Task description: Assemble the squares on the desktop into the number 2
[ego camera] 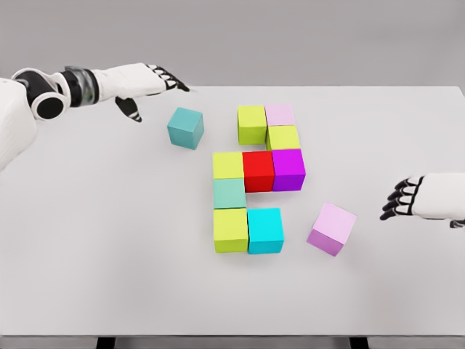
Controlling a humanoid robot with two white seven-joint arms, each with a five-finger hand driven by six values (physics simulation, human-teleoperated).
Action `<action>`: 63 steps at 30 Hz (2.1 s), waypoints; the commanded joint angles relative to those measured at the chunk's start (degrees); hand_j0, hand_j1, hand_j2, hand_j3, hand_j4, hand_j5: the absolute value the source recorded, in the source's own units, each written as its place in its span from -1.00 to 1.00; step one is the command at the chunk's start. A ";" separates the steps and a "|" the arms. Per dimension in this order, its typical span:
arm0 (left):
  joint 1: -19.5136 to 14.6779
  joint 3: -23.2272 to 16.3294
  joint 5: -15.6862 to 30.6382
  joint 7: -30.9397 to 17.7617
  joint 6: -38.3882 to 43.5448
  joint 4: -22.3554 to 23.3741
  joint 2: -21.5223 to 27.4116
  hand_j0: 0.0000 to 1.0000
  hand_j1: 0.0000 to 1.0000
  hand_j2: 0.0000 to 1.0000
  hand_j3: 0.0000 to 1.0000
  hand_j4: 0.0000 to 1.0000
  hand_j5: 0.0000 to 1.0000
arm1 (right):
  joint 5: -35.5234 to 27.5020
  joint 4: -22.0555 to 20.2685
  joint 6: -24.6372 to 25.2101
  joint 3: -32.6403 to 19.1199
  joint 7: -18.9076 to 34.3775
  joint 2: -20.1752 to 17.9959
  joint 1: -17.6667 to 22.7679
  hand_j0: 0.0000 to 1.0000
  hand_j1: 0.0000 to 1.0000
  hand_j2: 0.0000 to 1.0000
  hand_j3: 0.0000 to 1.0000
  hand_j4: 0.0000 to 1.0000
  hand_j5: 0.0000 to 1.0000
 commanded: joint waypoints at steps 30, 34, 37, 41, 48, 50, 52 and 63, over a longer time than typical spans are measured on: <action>5.62 -0.44 -1.81 -1.53 0.09 -9.58 6.56 0.58 0.58 0.58 0.58 0.58 0.58 | 3.00 -0.01 0.10 4.60 -2.02 8.23 0.36 0.89 0.89 0.89 0.89 0.89 0.89; 6.06 -0.44 -1.63 -1.53 0.09 -11.16 7.00 0.58 0.58 0.58 0.58 0.58 0.58 | 2.73 -0.01 0.10 4.43 -1.94 8.23 0.36 0.89 0.89 0.89 0.89 0.89 0.89; 6.24 -0.44 -1.63 -1.53 0.09 -11.78 7.18 0.58 0.58 0.58 0.58 0.58 0.58 | 2.91 -0.01 0.10 4.25 -1.94 8.23 0.36 0.89 0.89 0.89 0.89 0.89 0.89; 6.94 -0.44 -1.72 -1.53 0.09 -12.04 6.91 0.58 0.58 0.58 0.58 0.58 0.58 | 2.91 0.08 0.10 3.99 -1.94 8.23 0.36 0.90 0.90 0.90 0.90 0.90 0.90; 7.29 -0.44 -1.81 -1.53 0.09 -13.36 6.56 0.58 0.58 0.58 0.58 0.58 0.58 | 2.82 0.16 0.10 3.02 -2.02 8.23 0.36 0.90 0.90 0.90 0.90 0.90 0.90; 7.73 -0.44 -1.81 -1.53 0.09 -14.24 6.56 0.58 0.58 0.58 0.58 0.58 0.58 | 2.73 0.16 0.10 2.94 -2.02 8.32 0.36 0.90 0.90 0.90 0.90 0.90 0.90; 7.82 -0.44 -1.81 -1.53 0.09 -14.77 6.56 0.58 0.58 0.58 0.58 0.58 0.58 | 2.73 0.16 0.10 2.50 -2.02 8.49 0.36 0.90 0.90 0.90 0.90 0.90 0.90; 8.17 -0.44 -1.72 -1.53 0.09 -16.79 6.56 0.59 0.59 0.59 0.59 0.59 0.59 | 3.00 3.06 0.10 1.35 -2.11 9.37 0.36 0.90 0.90 0.90 0.90 0.90 0.90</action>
